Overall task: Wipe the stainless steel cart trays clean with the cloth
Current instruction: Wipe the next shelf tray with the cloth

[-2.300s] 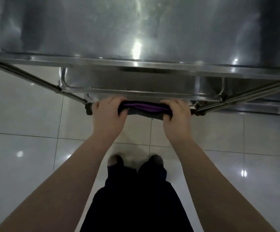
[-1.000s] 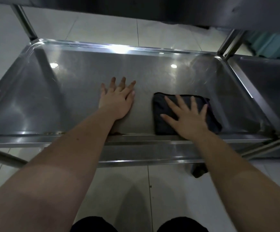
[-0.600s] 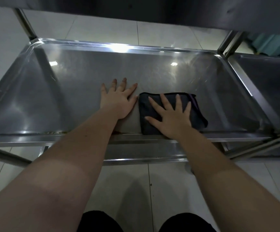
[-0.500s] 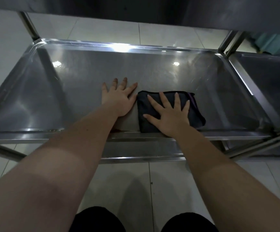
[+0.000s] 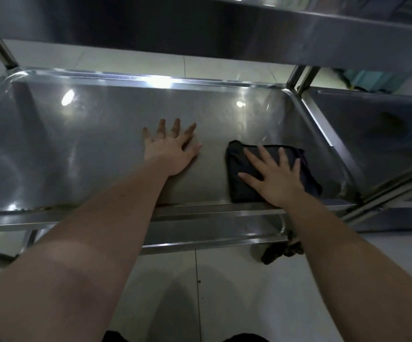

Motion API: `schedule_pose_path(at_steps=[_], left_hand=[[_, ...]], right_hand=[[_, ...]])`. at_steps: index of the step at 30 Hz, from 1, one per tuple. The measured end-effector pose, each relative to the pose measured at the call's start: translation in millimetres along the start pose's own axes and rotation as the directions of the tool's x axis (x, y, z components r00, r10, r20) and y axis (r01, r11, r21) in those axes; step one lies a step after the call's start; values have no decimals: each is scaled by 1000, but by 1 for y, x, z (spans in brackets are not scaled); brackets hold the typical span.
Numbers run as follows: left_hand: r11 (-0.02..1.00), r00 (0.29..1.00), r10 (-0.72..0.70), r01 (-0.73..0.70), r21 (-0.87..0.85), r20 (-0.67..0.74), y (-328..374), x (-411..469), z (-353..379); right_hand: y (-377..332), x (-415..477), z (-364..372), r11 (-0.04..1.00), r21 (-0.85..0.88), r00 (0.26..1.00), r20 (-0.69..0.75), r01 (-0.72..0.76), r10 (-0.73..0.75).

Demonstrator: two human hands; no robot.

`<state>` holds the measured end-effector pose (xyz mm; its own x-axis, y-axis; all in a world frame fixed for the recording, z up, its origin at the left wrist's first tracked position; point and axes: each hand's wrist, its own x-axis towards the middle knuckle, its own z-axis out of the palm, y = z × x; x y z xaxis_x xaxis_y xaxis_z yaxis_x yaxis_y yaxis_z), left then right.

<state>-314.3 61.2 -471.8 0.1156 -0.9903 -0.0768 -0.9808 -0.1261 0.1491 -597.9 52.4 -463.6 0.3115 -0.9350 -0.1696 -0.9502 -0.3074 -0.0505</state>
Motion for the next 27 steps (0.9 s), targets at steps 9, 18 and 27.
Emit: schedule_pose_path(at_steps=[9,18,27], left_hand=[[996,999,-29,28,88,15,1,8,5],[999,1000,-15,15,36,8,0,5,2],[999,999,-35,35,42,16,-1,4,3]], right_hand=[[-4,3,-2,994,19,993,35,-110,109],[9,-2,2,1000,6,999,-19,31,-31],[42,-15,-5,987,35,984,92,-159,155]])
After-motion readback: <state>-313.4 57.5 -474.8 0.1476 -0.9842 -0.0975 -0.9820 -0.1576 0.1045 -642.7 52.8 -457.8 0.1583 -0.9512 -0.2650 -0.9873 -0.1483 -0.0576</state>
